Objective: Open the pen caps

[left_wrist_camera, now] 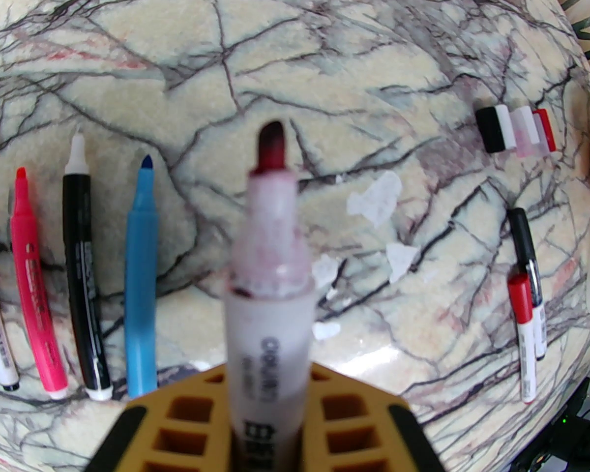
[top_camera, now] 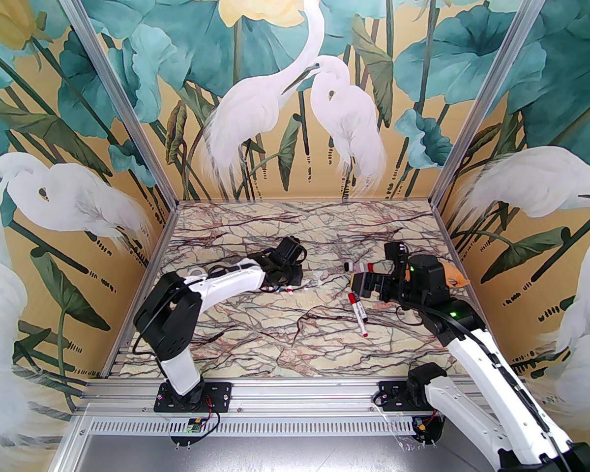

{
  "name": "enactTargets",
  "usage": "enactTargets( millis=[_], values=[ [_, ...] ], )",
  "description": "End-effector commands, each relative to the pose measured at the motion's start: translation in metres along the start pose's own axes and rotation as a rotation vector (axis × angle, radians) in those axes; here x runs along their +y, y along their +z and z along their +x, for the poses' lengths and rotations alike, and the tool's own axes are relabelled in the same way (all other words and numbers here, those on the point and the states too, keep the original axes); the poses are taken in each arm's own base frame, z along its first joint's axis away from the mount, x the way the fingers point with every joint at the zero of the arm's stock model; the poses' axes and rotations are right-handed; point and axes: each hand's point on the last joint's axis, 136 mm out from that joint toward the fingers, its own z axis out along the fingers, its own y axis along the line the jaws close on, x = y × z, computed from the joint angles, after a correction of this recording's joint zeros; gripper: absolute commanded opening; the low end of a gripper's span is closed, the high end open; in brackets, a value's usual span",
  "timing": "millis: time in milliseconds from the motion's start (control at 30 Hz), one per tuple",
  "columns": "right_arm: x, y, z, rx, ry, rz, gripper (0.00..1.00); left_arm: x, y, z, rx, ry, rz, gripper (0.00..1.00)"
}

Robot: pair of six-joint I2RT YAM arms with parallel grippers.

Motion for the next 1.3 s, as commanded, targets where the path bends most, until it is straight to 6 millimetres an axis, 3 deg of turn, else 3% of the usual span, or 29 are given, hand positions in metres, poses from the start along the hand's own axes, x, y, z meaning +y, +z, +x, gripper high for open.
enactTargets(
  millis=[0,633,933,1267],
  values=[
    [0.001,0.0,0.007,0.019,0.021,-0.014,0.99,0.011,0.01,0.002,0.033,0.018,-0.077,0.09],
    [-0.004,0.003,0.014,0.041,0.044,-0.002,0.99,0.037,0.059,0.007,0.127,0.013,-0.266,0.11],
    [-0.006,0.007,0.015,0.046,0.074,-0.002,0.99,0.046,0.066,0.011,0.149,0.024,-0.319,0.18],
    [-0.004,0.01,0.013,0.044,0.079,-0.013,0.99,0.047,0.06,0.008,0.155,0.025,-0.327,0.31]
  ],
)
